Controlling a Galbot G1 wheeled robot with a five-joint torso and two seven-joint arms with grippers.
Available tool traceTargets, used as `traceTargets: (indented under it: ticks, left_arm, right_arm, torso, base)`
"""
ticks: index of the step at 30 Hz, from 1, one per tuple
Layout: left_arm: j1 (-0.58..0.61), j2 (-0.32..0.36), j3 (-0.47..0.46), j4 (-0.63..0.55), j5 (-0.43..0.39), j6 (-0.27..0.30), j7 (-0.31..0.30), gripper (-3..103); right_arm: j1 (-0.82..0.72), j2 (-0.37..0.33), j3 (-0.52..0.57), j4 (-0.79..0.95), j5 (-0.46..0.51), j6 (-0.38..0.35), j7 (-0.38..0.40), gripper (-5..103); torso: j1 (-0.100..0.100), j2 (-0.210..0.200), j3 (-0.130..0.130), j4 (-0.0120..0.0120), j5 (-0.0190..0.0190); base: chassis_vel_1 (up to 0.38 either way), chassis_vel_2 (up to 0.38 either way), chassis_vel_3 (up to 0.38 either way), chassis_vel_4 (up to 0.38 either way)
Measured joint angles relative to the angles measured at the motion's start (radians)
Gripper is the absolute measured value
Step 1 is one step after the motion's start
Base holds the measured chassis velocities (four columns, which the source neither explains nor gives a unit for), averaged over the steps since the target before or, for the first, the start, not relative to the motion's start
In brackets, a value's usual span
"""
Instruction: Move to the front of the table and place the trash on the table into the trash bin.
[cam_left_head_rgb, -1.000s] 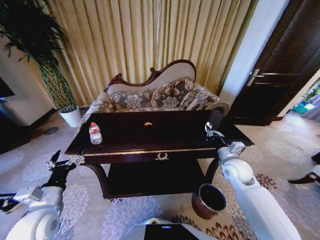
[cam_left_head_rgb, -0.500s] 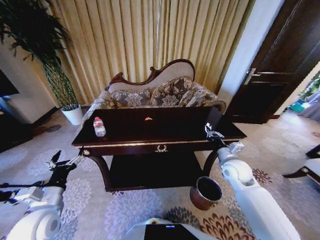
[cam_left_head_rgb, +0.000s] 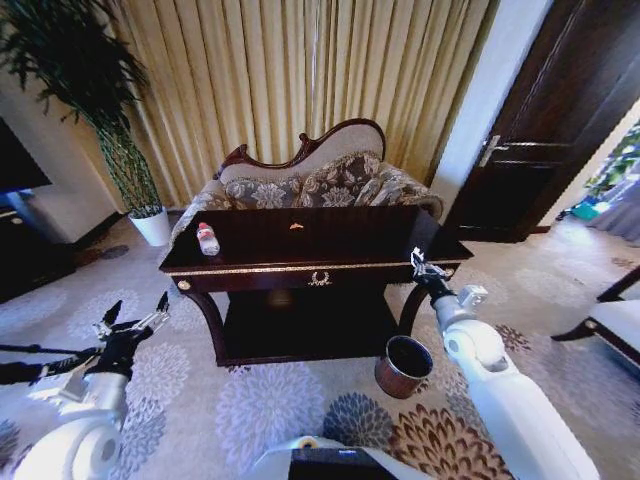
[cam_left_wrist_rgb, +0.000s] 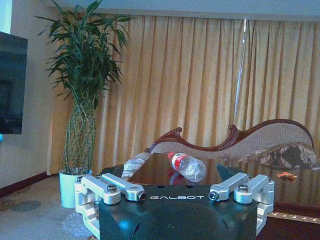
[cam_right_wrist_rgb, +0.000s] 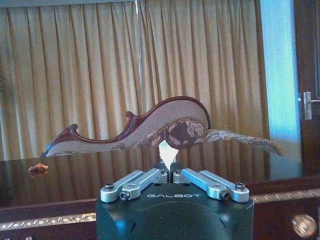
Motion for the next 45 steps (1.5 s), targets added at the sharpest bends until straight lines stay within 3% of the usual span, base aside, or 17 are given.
traceTargets:
  ticks: [11, 17, 23, 33, 45]
  left_arm:
    - [0.001, -0.001, -0.003, 0.000, 0.000, 0.000, 0.000, 100]
    - [0.004, -0.002, -0.007, -0.001, 0.000, -0.003, 0.000, 100]
    - [0.005, -0.003, -0.009, -0.001, -0.001, -0.006, 0.000, 100]
    - [0.015, -0.005, -0.012, -0.007, -0.001, -0.014, 0.000, 100]
    - [0.021, -0.005, -0.015, -0.015, -0.002, -0.020, 0.001, 100]
  right_arm:
    - [0.000, 0.032, -0.014, -0.165, -0.059, 0.017, -0.053, 1]
    - [0.036, 0.059, -0.045, -0.417, -0.100, 0.054, -0.100, 1]
    - [0.054, 0.077, -0.057, -0.562, -0.105, 0.071, -0.126, 1]
    - [0.227, 0.159, -0.098, -0.924, -0.232, 0.139, -0.142, 1]
    - [0.280, 0.194, -0.100, -1.013, -0.277, 0.165, -0.142, -2]
  torso:
    - [0.001, 0.000, 0.000, 0.0000, 0.0002]
    - [0.000, 0.000, 0.000, 0.0000, 0.0001]
    - [0.000, 0.000, 0.000, -0.0003, 0.0000]
    - [0.000, 0.000, 0.000, 0.0001, 0.0001]
    - [0.000, 0.000, 0.000, 0.0000, -0.0001]
  base:
    - [0.025, -0.027, -0.025, 0.027]
    - [0.000, 0.000, 0.000, 0.000]
    - [0.000, 0.000, 0.000, 0.000]
    - [0.000, 0.000, 0.000, 0.000]
    - [0.000, 0.000, 0.000, 0.000]
